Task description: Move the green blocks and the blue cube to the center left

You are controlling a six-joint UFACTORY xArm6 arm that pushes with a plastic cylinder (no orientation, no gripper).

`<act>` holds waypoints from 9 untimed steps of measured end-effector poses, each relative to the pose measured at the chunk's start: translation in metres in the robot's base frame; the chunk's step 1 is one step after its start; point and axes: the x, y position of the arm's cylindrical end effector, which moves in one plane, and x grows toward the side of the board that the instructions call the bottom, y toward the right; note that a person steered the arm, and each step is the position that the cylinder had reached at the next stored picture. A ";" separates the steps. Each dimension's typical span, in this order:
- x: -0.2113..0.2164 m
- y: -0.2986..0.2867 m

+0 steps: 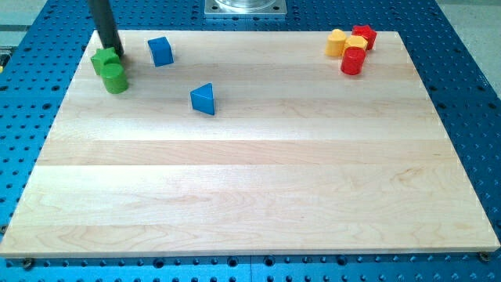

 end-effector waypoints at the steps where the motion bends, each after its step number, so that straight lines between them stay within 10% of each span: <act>1: 0.061 0.032; 2: 0.091 0.064; 4: -0.048 0.136; 7: 0.083 0.042; 9: 0.063 0.227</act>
